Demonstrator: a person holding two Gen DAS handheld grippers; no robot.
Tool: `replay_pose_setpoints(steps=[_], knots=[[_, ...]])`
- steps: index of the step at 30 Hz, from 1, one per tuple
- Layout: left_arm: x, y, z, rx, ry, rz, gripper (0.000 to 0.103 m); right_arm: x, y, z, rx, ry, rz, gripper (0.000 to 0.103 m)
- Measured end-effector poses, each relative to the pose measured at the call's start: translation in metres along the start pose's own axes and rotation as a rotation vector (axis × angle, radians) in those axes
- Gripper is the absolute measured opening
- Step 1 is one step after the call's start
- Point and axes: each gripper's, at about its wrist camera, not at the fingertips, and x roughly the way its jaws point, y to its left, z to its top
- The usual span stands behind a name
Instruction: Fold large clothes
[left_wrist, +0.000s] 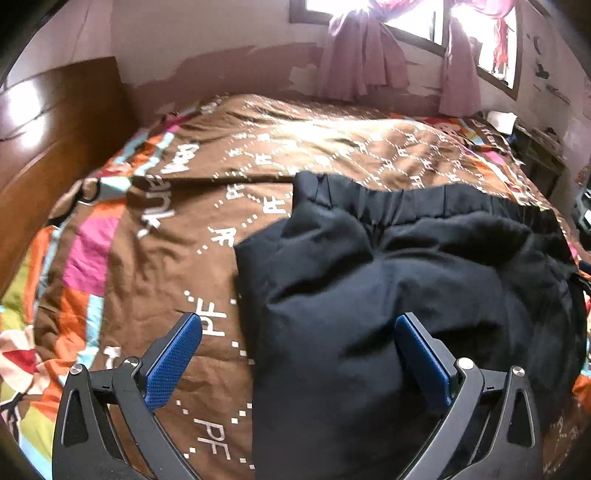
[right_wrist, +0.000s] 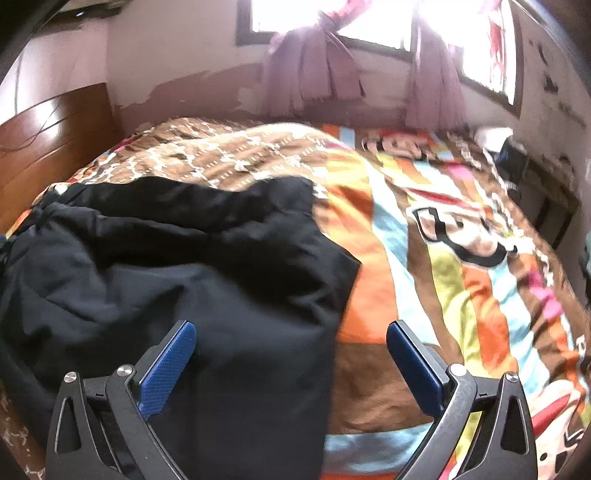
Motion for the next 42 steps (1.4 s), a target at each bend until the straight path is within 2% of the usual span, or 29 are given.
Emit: replay_pose_setpoints(steps=[5, 9, 14, 19, 23, 27, 29, 31, 34, 37, 38, 39, 41, 42], knots=[[0.016, 0.012, -0.005, -0.042, 0.056, -0.081, 0.102, 0.023, -0.003, -0.006, -0.011, 0.106, 0.000, 0.103], [0.023, 0.026, -0.006, -0.059, 0.085, -0.164, 0.102, 0.031, 0.003, -0.007, -0.028, 0.123, 0.037, 0.103], [0.031, 0.038, -0.005, -0.084, 0.128, -0.257, 0.102, 0.042, -0.009, -0.010, 0.032, 0.151, 0.140, 0.103], [0.045, 0.052, -0.007, -0.155, 0.182, -0.365, 0.102, 0.053, -0.031, -0.014, 0.139, 0.178, 0.299, 0.103], [0.043, 0.055, -0.008, -0.147, 0.190, -0.392, 0.102, 0.055, -0.038, -0.018, 0.172, 0.177, 0.353, 0.103], [0.041, 0.059, -0.006, -0.160, 0.213, -0.421, 0.102, 0.053, -0.038, -0.017, 0.183, 0.199, 0.360, 0.103], [0.038, 0.056, -0.007, -0.160, 0.221, -0.438, 0.102, 0.049, -0.034, -0.016, 0.181, 0.216, 0.364, 0.099], [0.034, 0.054, -0.007, -0.150, 0.226, -0.454, 0.102, 0.047, -0.033, -0.013, 0.190, 0.227, 0.377, 0.086], [0.030, 0.049, -0.006, -0.148, 0.233, -0.440, 0.097, 0.041, -0.031, -0.011, 0.209, 0.240, 0.395, 0.070], [0.022, 0.050, -0.008, -0.169, 0.213, -0.423, 0.091, 0.042, -0.031, -0.010, 0.215, 0.269, 0.417, 0.070], [0.020, 0.052, -0.011, -0.180, 0.207, -0.415, 0.087, 0.042, -0.032, -0.009, 0.227, 0.270, 0.415, 0.068], [0.019, 0.054, -0.013, -0.195, 0.201, -0.407, 0.085, 0.040, -0.031, -0.008, 0.233, 0.266, 0.411, 0.063], [0.013, 0.060, -0.015, -0.241, 0.193, -0.397, 0.071, 0.035, -0.027, -0.006, 0.236, 0.258, 0.400, 0.053], [0.011, 0.062, -0.017, -0.259, 0.192, -0.394, 0.067, 0.032, -0.027, -0.005, 0.236, 0.255, 0.394, 0.046]])
